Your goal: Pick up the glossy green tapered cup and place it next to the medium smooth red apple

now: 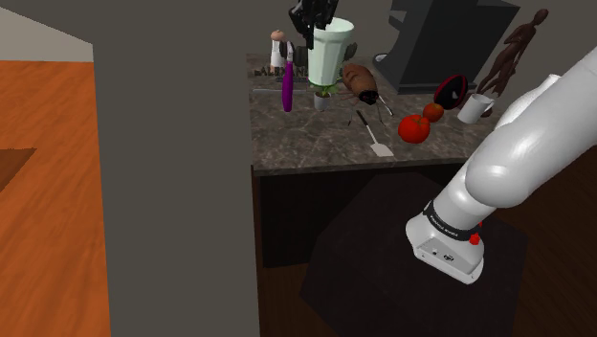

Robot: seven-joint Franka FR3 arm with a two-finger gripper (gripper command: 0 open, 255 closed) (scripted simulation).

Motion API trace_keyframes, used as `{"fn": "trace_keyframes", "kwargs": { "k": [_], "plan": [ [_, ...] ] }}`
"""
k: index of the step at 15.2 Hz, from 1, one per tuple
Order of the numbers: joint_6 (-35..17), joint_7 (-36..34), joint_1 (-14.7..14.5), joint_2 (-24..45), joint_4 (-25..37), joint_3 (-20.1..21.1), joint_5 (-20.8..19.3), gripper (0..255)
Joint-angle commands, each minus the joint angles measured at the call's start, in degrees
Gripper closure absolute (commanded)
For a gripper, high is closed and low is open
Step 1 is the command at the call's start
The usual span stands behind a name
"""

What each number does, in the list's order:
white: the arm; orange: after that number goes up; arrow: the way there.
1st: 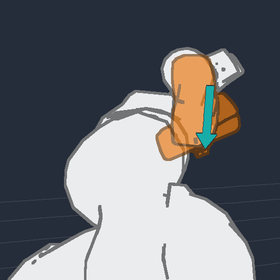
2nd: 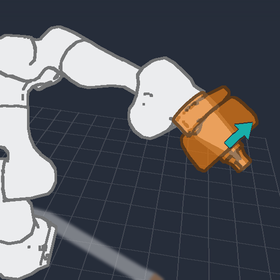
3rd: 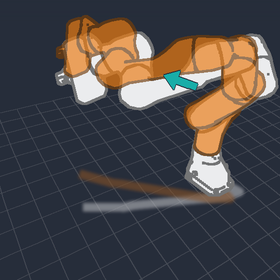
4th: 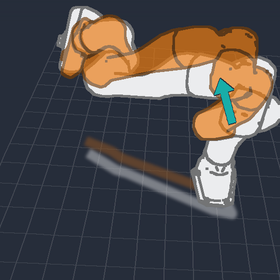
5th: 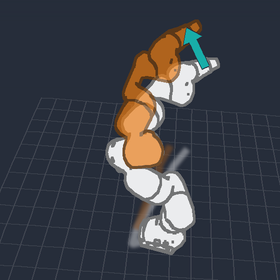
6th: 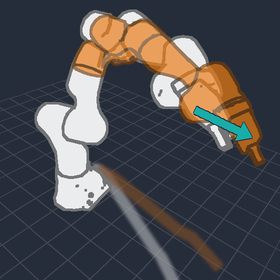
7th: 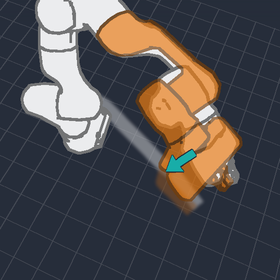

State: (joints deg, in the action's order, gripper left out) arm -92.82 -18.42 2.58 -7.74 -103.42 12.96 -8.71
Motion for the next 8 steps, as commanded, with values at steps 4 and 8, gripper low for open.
{"fn": "trace_keyframes", "kwargs": {
  "k": [4,8],
  "plan": [
    [-1.5,6.9,2.7,-5.3,-5.6,-4.2,0.0,255],
    [-2.8,12.4,4.7,-8.3,-8.9,-7.8,-0.7,255]
  ]
}}
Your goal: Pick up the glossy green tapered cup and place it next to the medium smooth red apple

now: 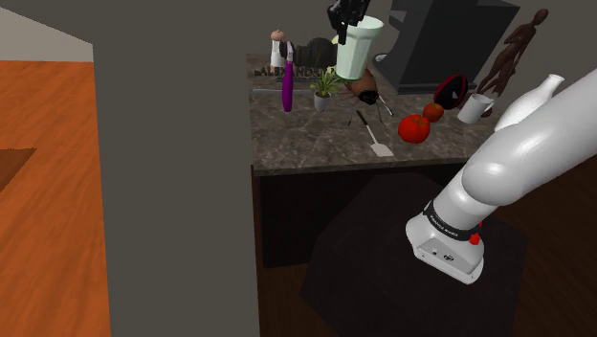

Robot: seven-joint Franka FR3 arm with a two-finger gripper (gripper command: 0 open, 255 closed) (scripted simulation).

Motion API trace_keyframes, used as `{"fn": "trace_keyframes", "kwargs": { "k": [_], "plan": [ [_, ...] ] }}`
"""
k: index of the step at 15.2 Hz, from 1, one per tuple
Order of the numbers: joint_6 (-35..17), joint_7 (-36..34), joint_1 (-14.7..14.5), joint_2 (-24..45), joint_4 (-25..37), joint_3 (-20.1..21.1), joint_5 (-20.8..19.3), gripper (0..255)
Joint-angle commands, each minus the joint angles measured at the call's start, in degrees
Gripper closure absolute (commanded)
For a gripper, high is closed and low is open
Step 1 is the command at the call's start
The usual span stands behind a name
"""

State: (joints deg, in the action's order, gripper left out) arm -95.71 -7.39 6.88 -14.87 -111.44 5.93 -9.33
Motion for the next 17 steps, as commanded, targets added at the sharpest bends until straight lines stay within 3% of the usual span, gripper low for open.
{"fn": "trace_keyframes", "kwargs": {
  "k": [1,9,17],
  "plan": [
    [-0.2,2.7,1.0,-1.8,-1.5,-1.7,-0.3,255],
    [-2.6,13.5,5.1,-4.5,-4.6,-9.3,-2.6,255],
    [-5.0,24.6,9.2,-3.4,-3.5,-17.1,-4.5,255]
  ]
}}
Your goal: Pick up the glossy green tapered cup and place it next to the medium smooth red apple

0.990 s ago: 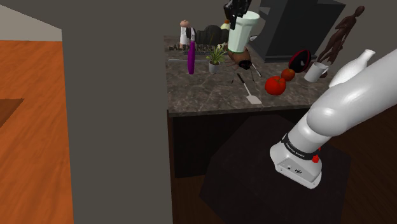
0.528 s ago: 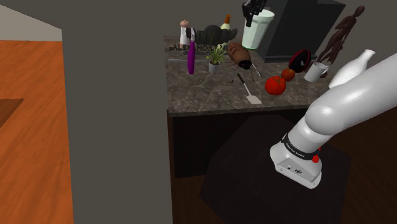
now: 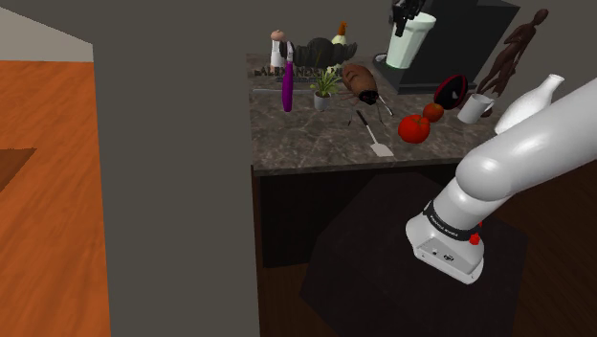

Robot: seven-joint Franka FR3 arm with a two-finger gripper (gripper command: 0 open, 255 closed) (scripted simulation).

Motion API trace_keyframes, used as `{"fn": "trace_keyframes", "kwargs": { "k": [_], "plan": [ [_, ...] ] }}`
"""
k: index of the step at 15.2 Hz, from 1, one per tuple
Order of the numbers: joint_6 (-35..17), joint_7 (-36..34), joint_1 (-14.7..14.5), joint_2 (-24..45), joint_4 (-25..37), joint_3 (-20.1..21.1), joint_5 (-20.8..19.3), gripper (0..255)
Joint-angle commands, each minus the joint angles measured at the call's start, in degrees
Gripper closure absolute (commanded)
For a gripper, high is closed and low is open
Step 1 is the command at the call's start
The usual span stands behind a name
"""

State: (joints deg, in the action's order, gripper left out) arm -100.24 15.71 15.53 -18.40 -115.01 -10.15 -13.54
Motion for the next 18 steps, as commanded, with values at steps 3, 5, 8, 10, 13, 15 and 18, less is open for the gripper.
{"fn": "trace_keyframes", "kwargs": {
  "k": [3,5,8,10,13,15,18],
  "plan": [
    [-1.4,5.8,2.0,1.6,1.5,-4.0,-0.5,255],
    [-2.0,8.6,2.9,2.9,2.8,-6.0,-0.5,255],
    [-2.8,13.1,4.3,5.4,5.2,-8.9,-0.1,255],
    [-3.3,16.2,5.3,7.3,7.2,-10.9,0.5,255],
    [-4.0,20.9,6.7,10.7,10.7,-13.8,1.9,255],
    [-4.2,24.1,7.8,13.4,13.3,-15.7,3.2,255],
    [-4.4,29.2,9.7,17.9,18.0,-18.4,5.9,255]
  ]
}}
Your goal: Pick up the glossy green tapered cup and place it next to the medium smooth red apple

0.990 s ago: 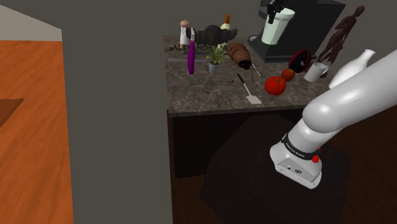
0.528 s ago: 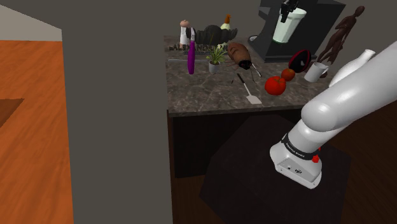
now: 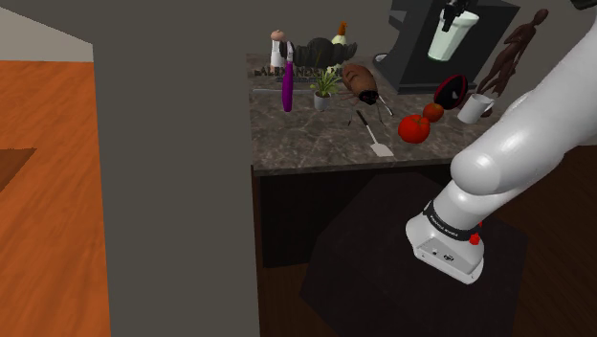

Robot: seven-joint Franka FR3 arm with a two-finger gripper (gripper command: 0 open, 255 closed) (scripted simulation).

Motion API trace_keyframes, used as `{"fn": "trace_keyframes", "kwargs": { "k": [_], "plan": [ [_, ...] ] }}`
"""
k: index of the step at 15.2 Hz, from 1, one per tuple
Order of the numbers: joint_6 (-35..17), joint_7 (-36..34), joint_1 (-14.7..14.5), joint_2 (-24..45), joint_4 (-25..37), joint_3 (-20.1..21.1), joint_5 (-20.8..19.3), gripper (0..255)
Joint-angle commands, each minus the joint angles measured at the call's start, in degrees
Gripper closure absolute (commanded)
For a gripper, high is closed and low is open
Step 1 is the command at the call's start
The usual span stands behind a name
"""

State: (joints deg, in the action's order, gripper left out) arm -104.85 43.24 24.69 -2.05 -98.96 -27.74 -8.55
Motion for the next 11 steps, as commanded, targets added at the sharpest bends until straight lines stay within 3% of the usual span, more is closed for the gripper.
{"fn": "trace_keyframes", "kwargs": {
  "k": [1,6,11],
  "plan": [
    [0.3,3.4,1.3,3.3,3.7,-1.6,2.0,255],
    [1.7,11.9,6.4,12.7,14.0,-4.6,8.4,255],
    [-2.3,11.4,6.2,12.1,9.4,-4.4,7.9,255]
  ]
}}
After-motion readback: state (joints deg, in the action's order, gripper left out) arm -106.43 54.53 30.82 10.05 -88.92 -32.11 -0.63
